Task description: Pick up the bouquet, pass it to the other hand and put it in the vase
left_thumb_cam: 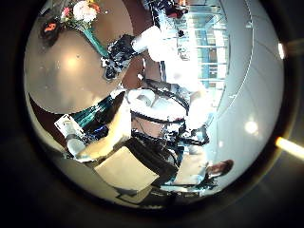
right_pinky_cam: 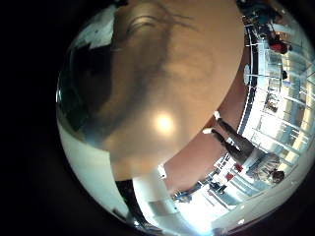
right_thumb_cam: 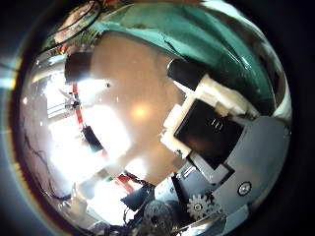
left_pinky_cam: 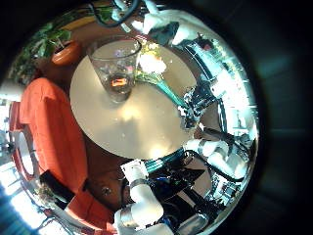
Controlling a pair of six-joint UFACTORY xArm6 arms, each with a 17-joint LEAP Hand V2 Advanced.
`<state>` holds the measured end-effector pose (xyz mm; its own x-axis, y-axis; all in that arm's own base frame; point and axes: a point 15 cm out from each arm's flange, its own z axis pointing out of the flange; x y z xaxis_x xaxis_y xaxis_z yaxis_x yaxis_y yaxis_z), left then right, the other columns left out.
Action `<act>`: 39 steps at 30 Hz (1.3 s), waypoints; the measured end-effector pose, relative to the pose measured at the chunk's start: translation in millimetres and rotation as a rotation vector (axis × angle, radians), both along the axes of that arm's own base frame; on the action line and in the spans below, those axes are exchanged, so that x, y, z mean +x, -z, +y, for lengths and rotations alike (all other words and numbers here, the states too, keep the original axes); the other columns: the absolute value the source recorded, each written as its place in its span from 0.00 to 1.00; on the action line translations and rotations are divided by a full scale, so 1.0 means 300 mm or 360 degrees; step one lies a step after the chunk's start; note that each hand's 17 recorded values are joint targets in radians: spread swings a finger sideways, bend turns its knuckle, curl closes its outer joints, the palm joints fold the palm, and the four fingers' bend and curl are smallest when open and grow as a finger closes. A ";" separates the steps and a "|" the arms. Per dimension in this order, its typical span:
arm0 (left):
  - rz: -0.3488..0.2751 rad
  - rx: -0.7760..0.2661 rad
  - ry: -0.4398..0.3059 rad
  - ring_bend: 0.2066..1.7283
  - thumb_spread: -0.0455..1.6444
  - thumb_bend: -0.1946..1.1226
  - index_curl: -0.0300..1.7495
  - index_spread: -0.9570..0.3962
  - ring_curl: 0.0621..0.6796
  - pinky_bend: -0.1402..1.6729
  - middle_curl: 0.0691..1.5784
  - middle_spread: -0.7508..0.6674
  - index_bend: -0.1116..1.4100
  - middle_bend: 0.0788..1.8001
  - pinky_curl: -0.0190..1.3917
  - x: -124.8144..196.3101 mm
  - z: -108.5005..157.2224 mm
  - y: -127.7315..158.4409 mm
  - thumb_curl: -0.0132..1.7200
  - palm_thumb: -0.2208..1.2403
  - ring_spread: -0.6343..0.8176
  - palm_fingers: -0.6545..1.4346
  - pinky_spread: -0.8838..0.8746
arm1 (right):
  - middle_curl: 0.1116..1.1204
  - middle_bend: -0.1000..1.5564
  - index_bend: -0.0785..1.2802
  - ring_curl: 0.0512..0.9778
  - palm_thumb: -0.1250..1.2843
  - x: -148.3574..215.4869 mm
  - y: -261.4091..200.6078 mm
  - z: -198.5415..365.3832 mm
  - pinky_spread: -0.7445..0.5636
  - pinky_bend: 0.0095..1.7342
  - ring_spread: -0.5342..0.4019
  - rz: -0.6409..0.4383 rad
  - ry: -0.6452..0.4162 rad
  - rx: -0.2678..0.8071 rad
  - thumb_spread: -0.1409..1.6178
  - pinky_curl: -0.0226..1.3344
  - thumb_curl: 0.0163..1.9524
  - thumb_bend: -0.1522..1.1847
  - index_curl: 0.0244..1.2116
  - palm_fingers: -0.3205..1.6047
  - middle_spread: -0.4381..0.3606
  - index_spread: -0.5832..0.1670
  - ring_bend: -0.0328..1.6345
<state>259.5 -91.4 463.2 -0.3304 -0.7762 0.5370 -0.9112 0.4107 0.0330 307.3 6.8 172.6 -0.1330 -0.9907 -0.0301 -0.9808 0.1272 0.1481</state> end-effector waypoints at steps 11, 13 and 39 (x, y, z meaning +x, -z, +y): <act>-0.0023 0.0008 -0.0001 0.21 0.68 0.13 0.21 0.83 0.20 0.18 0.20 0.78 0.19 0.09 0.21 0.000 0.000 -0.028 0.21 0.48 0.79 0.39 0.77 | 0.80 0.83 0.83 0.65 0.93 0.105 -0.287 -0.136 0.41 0.75 0.37 -0.0331 -0.0019 -0.0060 0.58 0.62 0.40 0.20 0.85 0.76 0.32 0.32 0.89; -0.0031 0.0008 0.0001 0.21 0.68 0.13 0.21 0.83 0.20 0.18 0.20 0.78 0.19 0.09 0.21 0.003 -0.004 -0.037 0.21 0.48 0.79 0.39 0.77 | 0.80 0.84 0.84 0.65 0.92 0.116 -0.340 -0.181 0.42 0.74 0.37 -0.0394 -0.0004 -0.0068 0.58 0.63 0.41 0.19 0.85 0.76 0.33 0.34 0.90; -0.0012 -0.0114 0.0022 0.21 0.68 0.13 0.21 0.83 0.20 0.18 0.20 0.76 0.19 0.10 0.21 0.034 -0.104 -0.106 0.21 0.48 0.78 0.40 0.77 | 0.74 0.87 0.88 0.65 0.88 0.199 -0.818 -0.305 0.43 0.69 0.39 -0.1274 0.0413 0.1076 0.56 0.72 0.56 0.16 0.82 0.76 0.39 0.43 0.92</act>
<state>269.7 -122.5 495.1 -0.3451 -0.7313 0.5883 -0.9056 0.4241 -0.0040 367.0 -84.8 418.1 -0.0354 -0.6803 -0.7321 -0.7788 0.4778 -0.4064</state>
